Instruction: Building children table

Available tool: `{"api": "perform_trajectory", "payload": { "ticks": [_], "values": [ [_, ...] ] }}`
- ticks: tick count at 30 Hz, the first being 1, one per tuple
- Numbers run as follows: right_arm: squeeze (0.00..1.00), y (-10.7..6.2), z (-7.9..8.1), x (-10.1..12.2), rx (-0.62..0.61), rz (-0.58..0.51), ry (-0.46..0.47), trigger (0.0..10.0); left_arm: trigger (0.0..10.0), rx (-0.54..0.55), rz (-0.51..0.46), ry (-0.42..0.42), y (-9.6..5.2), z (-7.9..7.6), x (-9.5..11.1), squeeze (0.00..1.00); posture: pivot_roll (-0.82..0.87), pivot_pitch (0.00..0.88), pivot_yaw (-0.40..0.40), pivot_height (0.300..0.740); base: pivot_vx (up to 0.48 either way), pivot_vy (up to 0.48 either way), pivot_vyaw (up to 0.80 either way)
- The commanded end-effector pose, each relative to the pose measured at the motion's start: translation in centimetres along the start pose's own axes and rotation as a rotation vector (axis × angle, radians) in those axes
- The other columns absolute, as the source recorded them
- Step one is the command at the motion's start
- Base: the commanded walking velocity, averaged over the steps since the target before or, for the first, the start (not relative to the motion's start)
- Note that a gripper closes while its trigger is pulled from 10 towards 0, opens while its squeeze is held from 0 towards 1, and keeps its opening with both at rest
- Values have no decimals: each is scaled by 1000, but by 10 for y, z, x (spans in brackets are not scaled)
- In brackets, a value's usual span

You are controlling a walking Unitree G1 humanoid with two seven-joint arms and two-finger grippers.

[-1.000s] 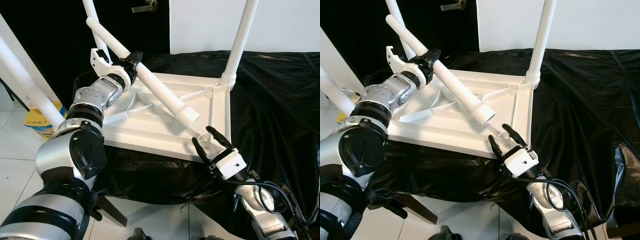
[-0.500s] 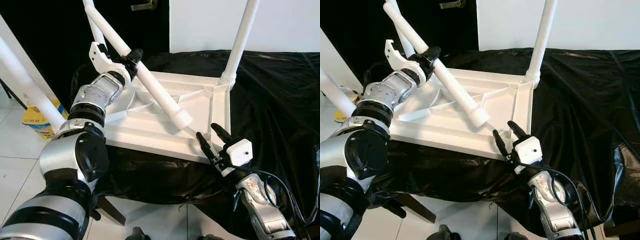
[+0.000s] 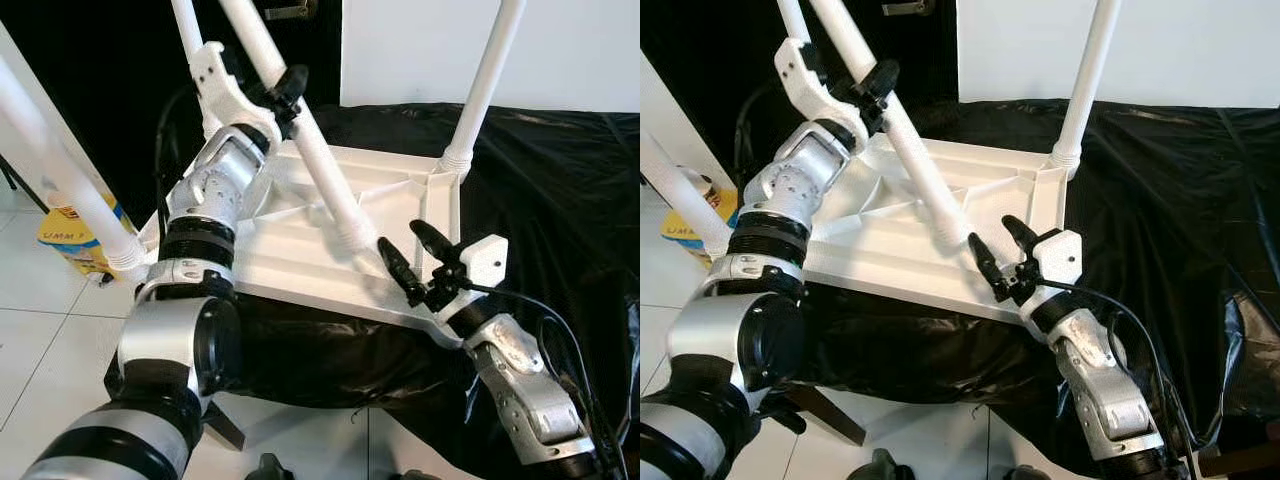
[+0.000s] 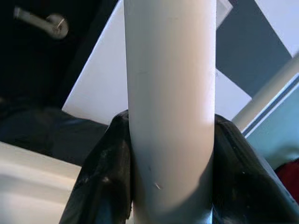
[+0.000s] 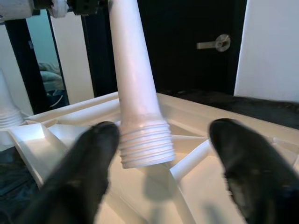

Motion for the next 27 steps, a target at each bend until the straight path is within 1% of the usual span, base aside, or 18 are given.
{"api": "perform_trajectory", "payload": {
  "ticks": [1, 2, 3, 4, 6, 9, 10, 11, 12, 13, 14, 15, 16, 19, 20, 22, 24, 27],
  "values": [
    [1000, 4, -2, 7, 25, -6, 2, 10000, 10000, -198, 48, 75, 0, -24, -9, 0, -103, 3, -5, 740, 0, 0, 0],
    [1000, 4, -2, 7, 25, -6, 2, 10000, 10000, -198, 48, 75, 0, -24, -9, 0, -103, 3, -5, 740, 0, 0, 0],
    [1000, 10, -5, 8, 19, 22, -29, 10000, 10000, -242, 62, 134, 0, -39, -19, 0, -101, 0, -8, 740, 0, 0, 0],
    [1000, 10, -5, 8, 19, 22, -29, 10000, 10000, -242, 62, 134, 0, -39, -19, 0, -101, 0, -8, 740, 0, 0, 0],
    [1000, 14, -5, 10, 19, 35, -23, 10000, 10000, -270, 71, 179, -2, -48, -27, 0, -101, 0, -9, 740, 0, 0, 0],
    [1000, 16, -5, 11, 21, 38, -18, 10000, 10000, -276, 72, 190, -3, -51, -30, 0, -101, 0, -9, 740, 0, 0, 0],
    [1000, 19, -5, 10, 18, 57, -19, 10000, 10000, -292, 82, 219, -4, -57, -35, 0, -99, 0, -11, 740, 0, 0, 0],
    [1000, 19, -5, 10, 18, 57, -19, 10000, 10000, -292, 82, 219, -4, -57, -35, 0, -99, 0, -11, 740, 0, 0, 0],
    [1000, 21, -5, 10, 14, 77, -16, 10000, 10000, -310, 90, 243, -5, -63, -39, 0, -97, 0, -13, 740, 0, 0, 0],
    [1000, 21, -5, 10, 14, 77, -16, 10000, 10000, -310, 90, 243, -5, -63, -39, 0, -97, 0, -13, 740, 0, 0, 0],
    [1000, 25, -5, 9, 19, 103, -31, 10000, 10000, -328, 95, 268, -7, -70, -45, 0, -95, 0, -14, 740, 0, 0, 0],
    [424, 28, -5, 7, 16, 135, -39, 10000, 10000, -348, 103, 287, -9, -77, -51, 0, -94, 0, -15, 740, 0, 0, 0],
    [424, 30, -5, 6, 14, 154, -44, 10000, 10000, -359, 107, 297, -10, -81, -55, 0, -94, 0, -15, 740, 0, 0, 0],
    [424, 31, -5, 6, 14, 168, -45, 10000, 10000, -365, 109, 303, -12, -84, -57, 0, -94, 0, -15, 740, 0, 0, 0],
    [0, 34, -6, 5, 5, 180, -51, 10000, 10000, -370, 111, 308, -13, -88, -61, 0, -91, 0, -16, 740, 0, 0, 0],
    [0, 40, -6, 4, -7, 197, -59, 10000, 10000, -394, 117, 329, -16, -99, -71, 0, -89, 0, -18, 740, 0, 0, 0],
    [0, 40, -6, 4, -7, 197, -59, 10000, 10000, -394, 117, 329, -16, -99, -71, 0, -89, 0, -18, 740, 0, 0, 0],
    [0, 46, -6, 3, -11, 225, -67, 10000, 10000, -424, 121, 350, -21, -113, -81, 0, -86, 0, -23, 740, 0, 0, 0]
  ]
}}
Point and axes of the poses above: a point about 5 cm out from each wrist's last joint towards the gripper, its own y axis pointing out of the wrist towards the gripper, its own x axis along the axis of the wrist's last joint, z = x × y, the point moved 2 cm from there along y, pointing out of the wrist towards the gripper, and after that the axes turned 14 degrees about -y, right-handed, at the moved point
